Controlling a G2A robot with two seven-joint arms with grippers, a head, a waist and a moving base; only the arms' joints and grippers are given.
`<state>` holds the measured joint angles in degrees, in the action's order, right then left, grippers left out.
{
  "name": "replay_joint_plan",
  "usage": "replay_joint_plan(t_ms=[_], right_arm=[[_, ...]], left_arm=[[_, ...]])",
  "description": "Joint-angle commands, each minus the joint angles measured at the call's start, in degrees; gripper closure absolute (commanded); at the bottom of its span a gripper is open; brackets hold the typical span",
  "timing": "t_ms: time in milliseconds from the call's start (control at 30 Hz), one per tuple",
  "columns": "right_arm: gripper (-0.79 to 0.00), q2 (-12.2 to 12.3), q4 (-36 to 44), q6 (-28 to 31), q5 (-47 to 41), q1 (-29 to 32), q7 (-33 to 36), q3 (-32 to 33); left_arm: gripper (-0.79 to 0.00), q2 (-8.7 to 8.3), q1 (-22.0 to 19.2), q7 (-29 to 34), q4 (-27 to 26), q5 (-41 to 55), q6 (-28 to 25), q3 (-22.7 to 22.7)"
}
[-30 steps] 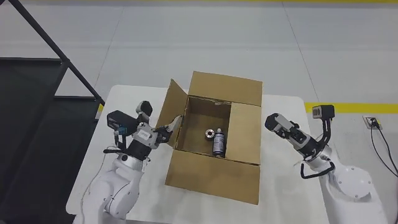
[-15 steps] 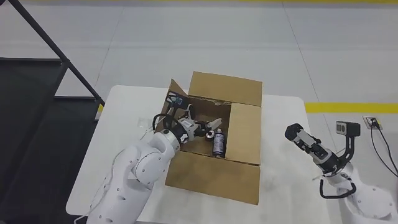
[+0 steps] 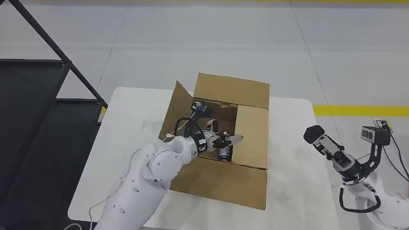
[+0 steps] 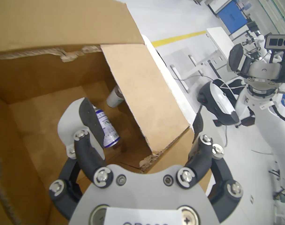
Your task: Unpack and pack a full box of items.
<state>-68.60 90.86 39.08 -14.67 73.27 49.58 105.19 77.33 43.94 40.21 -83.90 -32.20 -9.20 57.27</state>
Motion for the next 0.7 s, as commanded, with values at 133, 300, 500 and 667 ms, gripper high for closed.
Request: replay_joint_plan(t_ms=[133,300,500,667], right_arm=[[-0.785,0.90,-3.29,0.80,-2.19,0.12,0.88,2.80],[-0.785,1.50,-4.94,0.74,-3.39,0.02,1.29,3.69],[-0.785,2.02,-5.71,0.57,-4.24,-0.19,1.30,3.54],[-0.785,2.45,-5.79,0.69,-4.82,0.11,0.99,3.89]], left_arm=[[-0.785,2.06,-6.47,3.34,10.88,7.32,0.94,-4.45],[-0.785,3.35,-9.70,7.86,17.76,13.33,-2.47,-6.96],[-0.785,4.88,-12.38,8.45,24.12,18.21,-7.05,-9.32],[-0.785,6.19,-14.09,6.94,27.48,19.13,-9.47,-11.55]])
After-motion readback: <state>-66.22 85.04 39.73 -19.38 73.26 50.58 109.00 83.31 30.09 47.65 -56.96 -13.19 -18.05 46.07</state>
